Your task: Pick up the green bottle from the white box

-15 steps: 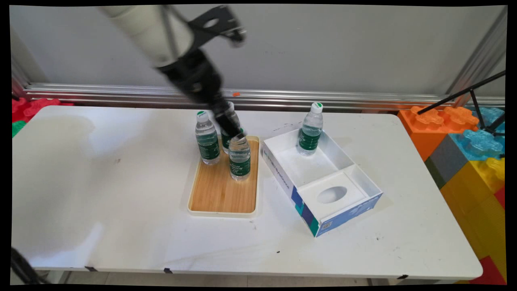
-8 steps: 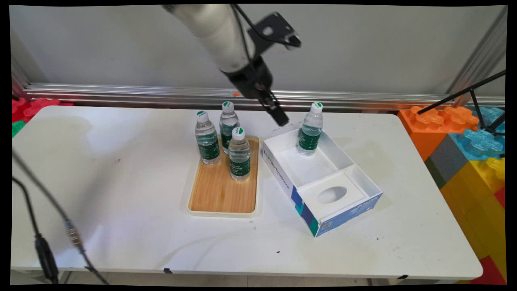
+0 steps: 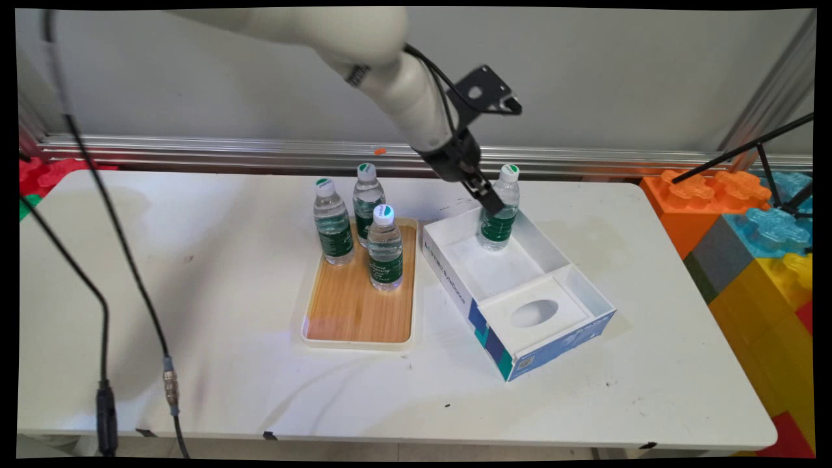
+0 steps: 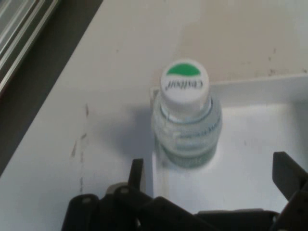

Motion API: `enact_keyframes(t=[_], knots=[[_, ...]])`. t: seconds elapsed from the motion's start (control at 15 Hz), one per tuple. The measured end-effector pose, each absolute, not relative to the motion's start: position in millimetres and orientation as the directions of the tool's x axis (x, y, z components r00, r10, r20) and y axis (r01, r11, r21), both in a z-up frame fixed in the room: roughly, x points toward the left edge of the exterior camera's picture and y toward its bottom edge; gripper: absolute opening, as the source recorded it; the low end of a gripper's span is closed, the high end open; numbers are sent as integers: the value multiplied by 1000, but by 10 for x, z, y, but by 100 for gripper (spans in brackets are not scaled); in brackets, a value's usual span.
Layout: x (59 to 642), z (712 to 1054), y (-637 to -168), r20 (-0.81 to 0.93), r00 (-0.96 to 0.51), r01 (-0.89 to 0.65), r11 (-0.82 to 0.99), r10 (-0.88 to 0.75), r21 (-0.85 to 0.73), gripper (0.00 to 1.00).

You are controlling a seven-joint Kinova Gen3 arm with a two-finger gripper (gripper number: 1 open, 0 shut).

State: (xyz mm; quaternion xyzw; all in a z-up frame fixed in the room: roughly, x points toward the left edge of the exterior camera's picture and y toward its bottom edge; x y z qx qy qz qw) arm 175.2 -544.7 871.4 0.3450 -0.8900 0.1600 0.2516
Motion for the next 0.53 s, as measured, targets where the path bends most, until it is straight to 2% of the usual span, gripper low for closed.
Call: enact_keyframes(t=[0.53], knots=[[1537, 8190, -5805, 608, -606, -692, 716, -512, -87, 100]])
